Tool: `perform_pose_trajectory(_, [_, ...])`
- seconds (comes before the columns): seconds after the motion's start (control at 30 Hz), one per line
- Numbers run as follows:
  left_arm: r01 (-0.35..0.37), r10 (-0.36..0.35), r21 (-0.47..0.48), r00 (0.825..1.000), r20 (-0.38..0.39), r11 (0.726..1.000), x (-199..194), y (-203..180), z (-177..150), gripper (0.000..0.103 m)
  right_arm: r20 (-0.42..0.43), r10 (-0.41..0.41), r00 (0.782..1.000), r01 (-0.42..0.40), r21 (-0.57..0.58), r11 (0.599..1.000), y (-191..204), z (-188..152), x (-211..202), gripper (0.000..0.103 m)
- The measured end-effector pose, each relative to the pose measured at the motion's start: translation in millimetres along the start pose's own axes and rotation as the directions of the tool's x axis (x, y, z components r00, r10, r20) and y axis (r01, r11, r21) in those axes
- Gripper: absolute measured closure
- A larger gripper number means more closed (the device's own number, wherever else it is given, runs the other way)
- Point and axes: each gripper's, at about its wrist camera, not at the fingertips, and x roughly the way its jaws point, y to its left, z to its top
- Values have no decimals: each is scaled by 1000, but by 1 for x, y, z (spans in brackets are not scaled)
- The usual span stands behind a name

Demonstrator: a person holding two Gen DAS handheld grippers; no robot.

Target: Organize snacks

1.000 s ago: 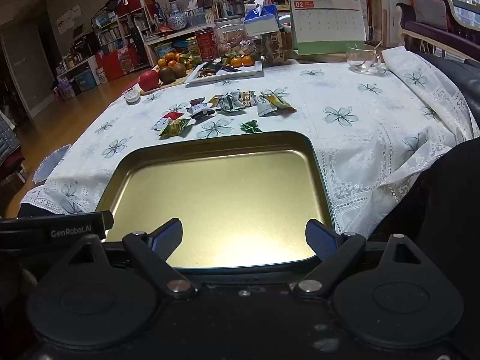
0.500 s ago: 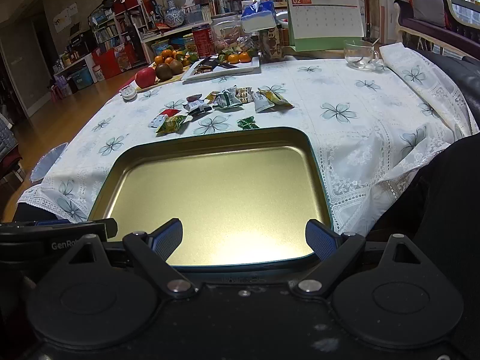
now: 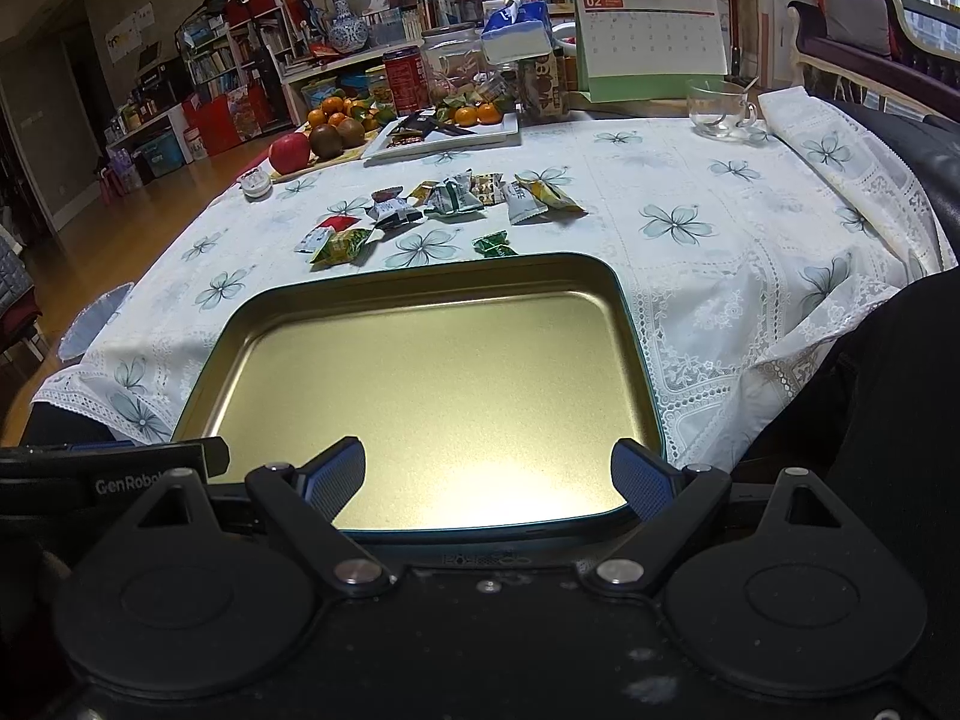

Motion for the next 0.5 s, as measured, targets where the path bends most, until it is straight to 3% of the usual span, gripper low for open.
perform_pose_trajectory(0.5, [1, -1, -5, 1000, -1, 1000, -1, 0, -1, 36, -1, -1, 1000, 1, -1, 1000, 0, 0, 0, 9])
